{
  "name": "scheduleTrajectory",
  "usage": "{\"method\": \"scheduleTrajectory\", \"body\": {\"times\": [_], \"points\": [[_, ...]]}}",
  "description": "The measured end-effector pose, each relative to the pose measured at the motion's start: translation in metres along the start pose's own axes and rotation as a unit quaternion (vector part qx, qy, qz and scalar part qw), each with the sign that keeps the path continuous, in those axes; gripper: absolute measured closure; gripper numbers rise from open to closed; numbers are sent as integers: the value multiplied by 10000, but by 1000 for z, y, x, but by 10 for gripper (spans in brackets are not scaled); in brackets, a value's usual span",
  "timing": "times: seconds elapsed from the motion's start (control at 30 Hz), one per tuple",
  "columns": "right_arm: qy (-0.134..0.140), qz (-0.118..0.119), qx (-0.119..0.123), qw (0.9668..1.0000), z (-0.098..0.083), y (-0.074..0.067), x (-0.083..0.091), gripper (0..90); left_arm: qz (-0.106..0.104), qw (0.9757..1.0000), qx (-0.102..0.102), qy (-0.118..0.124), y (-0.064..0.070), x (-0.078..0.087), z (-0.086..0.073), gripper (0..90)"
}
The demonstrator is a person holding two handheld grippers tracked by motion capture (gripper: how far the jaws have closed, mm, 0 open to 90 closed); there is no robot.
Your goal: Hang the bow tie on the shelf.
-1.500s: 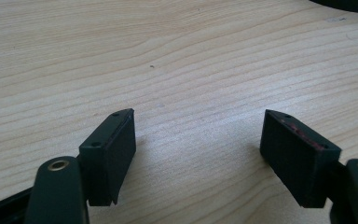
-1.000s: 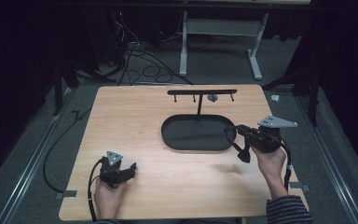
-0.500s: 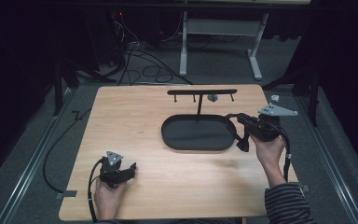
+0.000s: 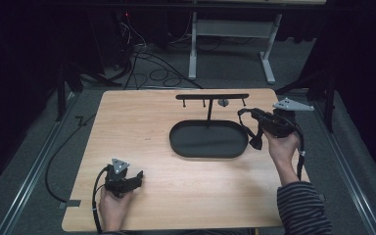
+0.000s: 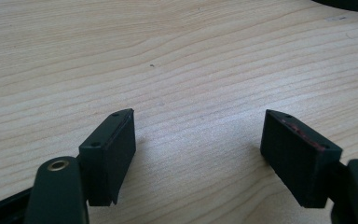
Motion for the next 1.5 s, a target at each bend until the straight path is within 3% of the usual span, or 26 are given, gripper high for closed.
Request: {"method": "scheduleTrajectory", "body": {"times": [0.17,0.73,1.17,1.5], "points": [[1,-28,-150,9999,3,7,-7,833,-2,10000,1,-1,0,0,0,268],[-193,-231,-199,9993,15,18,-31,829,-12,10000,-21,-16,0,0,0,264],[-354,-233,-294,9987,8,22,-41,821,-14,10000,-22,-15,0,0,0,264],[-382,-209,-401,9982,6,24,-42,737,-16,10000,-23,-16,0,0,0,264]]}}
Point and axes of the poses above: each handheld gripper's, and its own axes: x roughly backward along the jaws, z roughly out of its top, y roughly to its right, the point moved 5 cm from there along -x, roughly forward along the jaws, and after that the axes turned 15 degrees about x, right-handed, at the moved point
